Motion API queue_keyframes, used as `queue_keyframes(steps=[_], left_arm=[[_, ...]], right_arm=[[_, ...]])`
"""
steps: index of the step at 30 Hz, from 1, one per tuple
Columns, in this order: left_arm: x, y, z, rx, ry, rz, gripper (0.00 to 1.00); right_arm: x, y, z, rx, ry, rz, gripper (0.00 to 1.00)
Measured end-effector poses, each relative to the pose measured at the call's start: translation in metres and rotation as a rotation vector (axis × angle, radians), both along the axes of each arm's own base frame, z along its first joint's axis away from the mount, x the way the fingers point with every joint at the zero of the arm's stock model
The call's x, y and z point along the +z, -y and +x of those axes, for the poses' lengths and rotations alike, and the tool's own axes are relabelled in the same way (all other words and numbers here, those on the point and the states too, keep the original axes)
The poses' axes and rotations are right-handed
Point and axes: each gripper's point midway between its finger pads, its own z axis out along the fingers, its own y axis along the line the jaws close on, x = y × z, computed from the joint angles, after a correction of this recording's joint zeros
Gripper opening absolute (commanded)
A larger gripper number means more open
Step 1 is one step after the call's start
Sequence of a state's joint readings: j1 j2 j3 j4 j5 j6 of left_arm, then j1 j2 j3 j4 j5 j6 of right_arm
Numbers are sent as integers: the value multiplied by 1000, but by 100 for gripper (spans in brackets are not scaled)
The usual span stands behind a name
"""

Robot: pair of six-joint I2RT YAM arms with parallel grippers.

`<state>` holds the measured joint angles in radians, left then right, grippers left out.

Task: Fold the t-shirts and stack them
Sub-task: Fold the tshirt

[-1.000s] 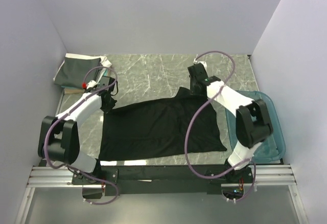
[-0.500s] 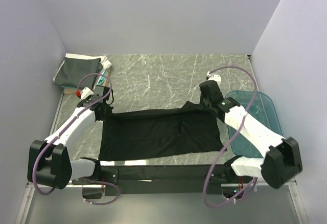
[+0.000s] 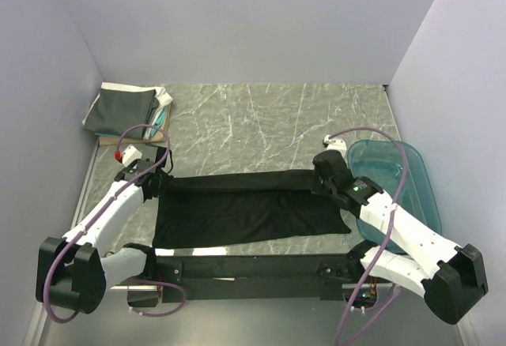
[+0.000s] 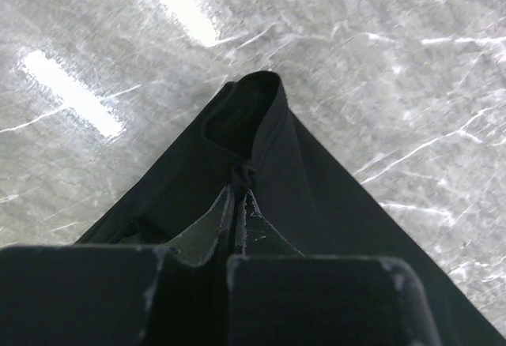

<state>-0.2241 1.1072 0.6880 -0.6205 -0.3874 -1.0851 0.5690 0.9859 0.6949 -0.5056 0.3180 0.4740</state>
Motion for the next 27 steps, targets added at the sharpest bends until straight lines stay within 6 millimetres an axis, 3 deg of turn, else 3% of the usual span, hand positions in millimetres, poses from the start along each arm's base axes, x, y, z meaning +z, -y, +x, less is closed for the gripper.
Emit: queue_keyframes(steps=[5, 6, 7, 8, 9, 10, 11, 12, 15, 19, 22, 27], left_arm=[[-15, 0, -9, -7, -28, -1, 1], [-19, 0, -12, -10, -41, -3, 2], [-23, 0, -15, -12, -56, -5, 9], [-27, 0, -18, -10, -72, -5, 18], [-30, 0, -20, -8, -85, -4, 42], [-32, -1, -23, -2, -98, -3, 53], [-34, -1, -25, 7, -107, -5, 60], [-35, -2, -27, 18, -115, -5, 77], [-35, -5, -33, 47, -129, -2, 99], [-22, -7, -35, 66, -112, -3, 99], [1, -4, -22, 63, -42, -25, 99], [21, 14, 2, -5, 50, -88, 99]], right_arm=[[-37, 1, -23, 9, -89, 5, 14], [-43, 2, -27, 7, -107, 5, 18], [-51, 3, -33, 3, -129, 7, 28], [-56, 4, -37, -1, -149, 9, 33], [-61, 4, -41, -6, -165, 16, 40], [-65, 4, -45, -14, -180, 28, 57], [-68, 2, -49, -19, -192, 45, 65], [-70, 0, -54, -13, -205, 63, 71], [-71, -7, -65, 10, -223, 123, 80], [-57, -15, -66, 33, -183, 194, 85], [-47, -20, -63, 51, -159, 220, 86], [-30, -39, -38, 95, -137, 219, 87]])
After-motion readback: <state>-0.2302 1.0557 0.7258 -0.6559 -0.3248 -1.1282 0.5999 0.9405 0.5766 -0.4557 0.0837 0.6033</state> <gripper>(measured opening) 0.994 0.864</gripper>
